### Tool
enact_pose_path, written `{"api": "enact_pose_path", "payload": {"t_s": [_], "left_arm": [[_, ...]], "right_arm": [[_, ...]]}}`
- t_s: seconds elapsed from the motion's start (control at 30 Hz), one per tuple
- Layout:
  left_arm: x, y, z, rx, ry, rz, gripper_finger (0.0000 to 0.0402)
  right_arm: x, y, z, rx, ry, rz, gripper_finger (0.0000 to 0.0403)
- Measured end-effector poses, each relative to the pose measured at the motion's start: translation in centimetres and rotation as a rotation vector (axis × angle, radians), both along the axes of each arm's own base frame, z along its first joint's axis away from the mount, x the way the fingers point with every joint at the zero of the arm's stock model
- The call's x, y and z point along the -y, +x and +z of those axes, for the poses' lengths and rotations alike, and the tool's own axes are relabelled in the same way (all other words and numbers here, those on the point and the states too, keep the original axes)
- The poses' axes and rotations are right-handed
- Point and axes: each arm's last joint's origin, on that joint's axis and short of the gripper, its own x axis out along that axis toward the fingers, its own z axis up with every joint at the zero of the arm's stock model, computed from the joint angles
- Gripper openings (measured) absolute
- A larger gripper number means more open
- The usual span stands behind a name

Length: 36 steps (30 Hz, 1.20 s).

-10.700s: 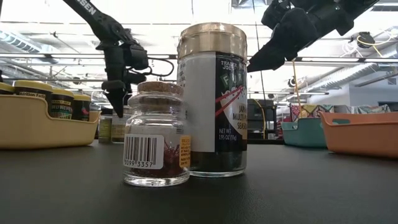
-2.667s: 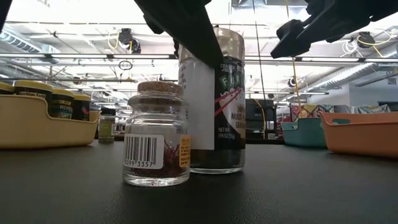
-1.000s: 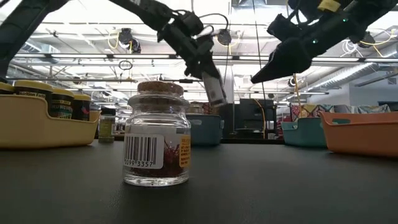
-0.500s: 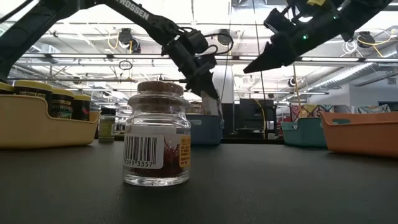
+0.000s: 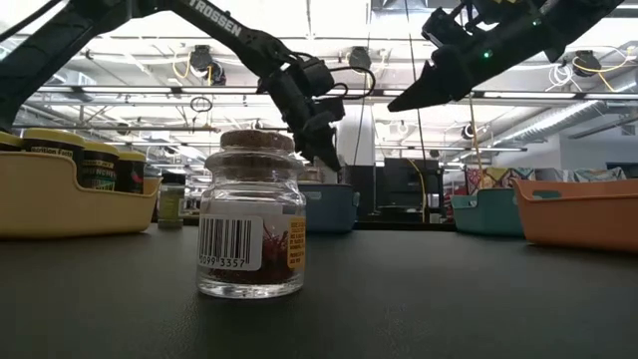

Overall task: Sort spices by type
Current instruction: Put the large brown seasoning bottle into the blue bin

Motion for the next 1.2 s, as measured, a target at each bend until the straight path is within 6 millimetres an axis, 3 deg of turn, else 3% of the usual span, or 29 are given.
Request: {"api": "enact_pose_path", "payload": {"t_s": [0.27, 0.53, 0.83, 1.2], "left_arm": [[0.0, 0.0, -0.1, -0.01, 0.005, -0.014, 0.0281], [0.0, 0.8, -1.9, -0.032, -0.007, -0.032, 0.0289], [0.3, 1.0, -1.9, -0.061, 0.043, -0.014, 0.0292], [0.7, 1.0, -1.8, -0.074, 0.061, -0.052, 0.0357]], "right_arm": [[0.0, 0.0, 0.0, 0.002, 0.004, -0.002, 0.0293], [0.0, 0.0, 0.0, 0.002, 0.006, -0.002, 0.0293], [0.0, 0.0, 0.0, 0.004, 0.012, -0.004, 0.0293], [0.0, 0.0, 0.0, 0.004, 0.013, -0.004, 0.0293]]}}
